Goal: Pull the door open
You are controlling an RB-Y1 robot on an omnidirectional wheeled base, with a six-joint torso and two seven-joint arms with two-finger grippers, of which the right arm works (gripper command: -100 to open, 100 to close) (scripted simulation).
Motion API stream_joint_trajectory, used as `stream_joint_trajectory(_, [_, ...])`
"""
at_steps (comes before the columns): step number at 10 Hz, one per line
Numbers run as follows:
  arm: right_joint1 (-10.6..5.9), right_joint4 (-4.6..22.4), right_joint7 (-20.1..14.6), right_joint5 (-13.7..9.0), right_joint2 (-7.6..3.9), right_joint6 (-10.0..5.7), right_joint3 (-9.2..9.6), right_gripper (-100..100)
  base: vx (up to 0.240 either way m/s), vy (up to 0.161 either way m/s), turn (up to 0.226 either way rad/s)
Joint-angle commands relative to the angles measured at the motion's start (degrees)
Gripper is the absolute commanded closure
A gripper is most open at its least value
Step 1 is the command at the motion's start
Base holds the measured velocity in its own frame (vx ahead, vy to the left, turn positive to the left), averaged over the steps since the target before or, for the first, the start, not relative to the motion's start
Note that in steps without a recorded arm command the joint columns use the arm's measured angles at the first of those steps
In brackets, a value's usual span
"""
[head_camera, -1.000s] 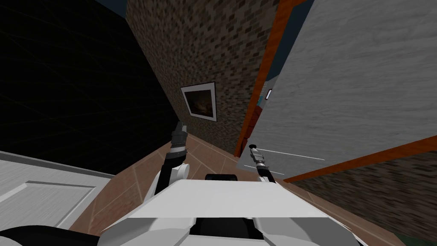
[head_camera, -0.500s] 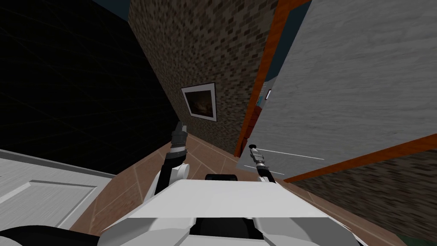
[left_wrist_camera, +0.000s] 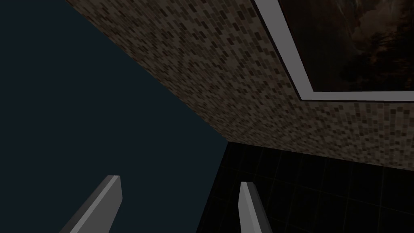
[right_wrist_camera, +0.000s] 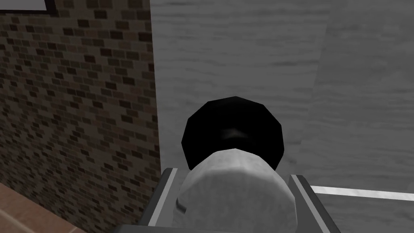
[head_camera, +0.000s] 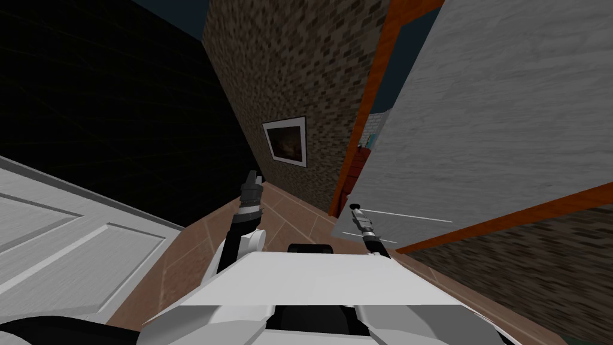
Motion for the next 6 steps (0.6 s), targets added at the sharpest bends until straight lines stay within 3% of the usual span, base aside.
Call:
stream_joint_trajectory(1, [0.65, 0.5, -1.9, 0.6, -0.88, -1.74, 1.52, 100, -0.206, -0.067, 0.137])
stream_joint_trajectory(4, [1.95, 0.2, -4.6, 1.5, -2.79, -3.64, 3.79, 100, -0.235, -0.054, 0.113])
stream_joint_trajectory(5, [1.54, 0.5, -4.0, 1.4, -2.43, -3.14, 3.37, 100, -0.109, -0.022, 0.023])
stream_joint_trajectory(6, [2.28, 0.8, -5.2, 1.9, -3.19, -4.59, 4.45, 100, -0.188, -0.047, 0.163])
